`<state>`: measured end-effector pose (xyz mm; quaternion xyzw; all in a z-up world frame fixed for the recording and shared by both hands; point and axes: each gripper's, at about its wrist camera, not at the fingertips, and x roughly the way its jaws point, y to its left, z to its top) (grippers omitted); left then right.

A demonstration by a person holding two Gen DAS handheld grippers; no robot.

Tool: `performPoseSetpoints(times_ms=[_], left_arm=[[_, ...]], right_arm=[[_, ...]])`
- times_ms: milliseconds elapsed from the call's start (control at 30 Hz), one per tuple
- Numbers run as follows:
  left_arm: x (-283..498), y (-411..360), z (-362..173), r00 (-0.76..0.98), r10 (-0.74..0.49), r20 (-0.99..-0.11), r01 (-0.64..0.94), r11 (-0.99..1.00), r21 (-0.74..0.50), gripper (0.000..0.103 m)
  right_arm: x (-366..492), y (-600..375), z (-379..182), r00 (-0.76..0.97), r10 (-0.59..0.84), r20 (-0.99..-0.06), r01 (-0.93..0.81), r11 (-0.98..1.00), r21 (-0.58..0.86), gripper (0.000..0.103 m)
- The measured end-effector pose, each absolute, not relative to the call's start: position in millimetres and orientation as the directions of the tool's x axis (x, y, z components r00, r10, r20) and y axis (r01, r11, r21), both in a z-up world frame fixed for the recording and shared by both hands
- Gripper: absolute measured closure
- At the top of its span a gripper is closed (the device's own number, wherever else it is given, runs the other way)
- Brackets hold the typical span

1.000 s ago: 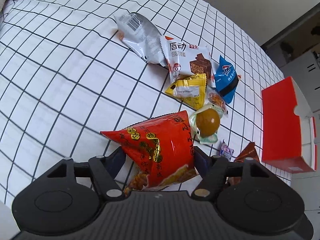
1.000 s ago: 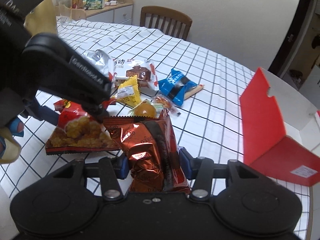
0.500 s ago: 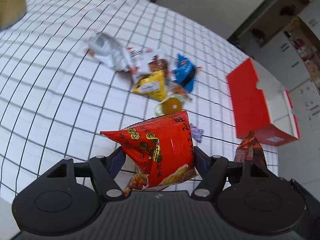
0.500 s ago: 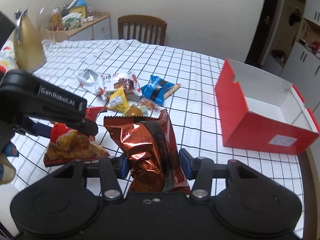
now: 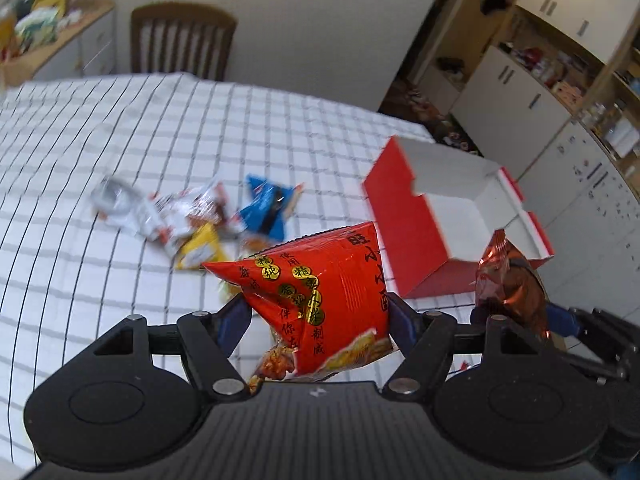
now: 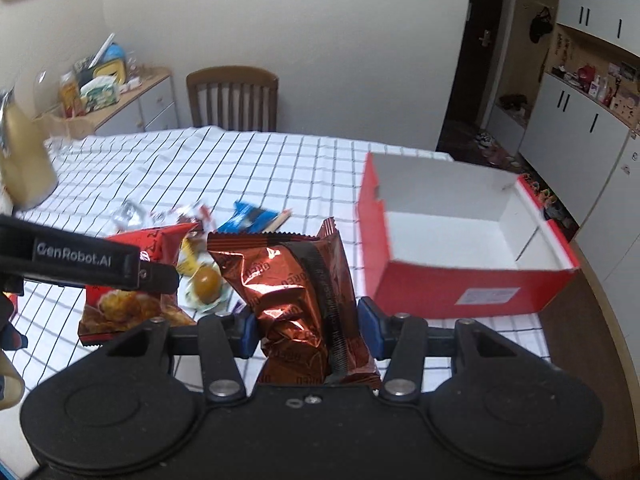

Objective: Organize snacks
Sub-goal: 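Carry the red chip bag and copper-foil bar over the red shoebox with both grippers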

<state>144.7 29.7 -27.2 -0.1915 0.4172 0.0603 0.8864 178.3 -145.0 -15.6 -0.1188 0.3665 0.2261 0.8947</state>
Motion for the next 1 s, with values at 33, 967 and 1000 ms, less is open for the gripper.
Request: performPoseSetpoints(times_ms=[33,967,1000], left_arm=[[148.9,24.8,-23.3,0.649,-0.057,-0.758,-0.256,0.923,-0.289,0.031],[331.6,-101.7,-2.1,0.632,-0.062,-0.773,-0.189,0.955,-0.23,0.031],[338.3,-105.2,-5.3,0.624,-0.057,-0.779,-0.188,0.957,-0.221,0.031]], right_arm=[[182.5,-148.6,-11.9,0.631,0.32,-0.706,-0.489,0.871,-0.042,0.055],[346.2,-262.0,5.4,0.654,0.32,-0.686,-0.449,0.894,-0.01,0.055],[351.4,-265.0,2.5,0.648,0.32,-0.691,-0.447,0.894,-0.006,0.055]])
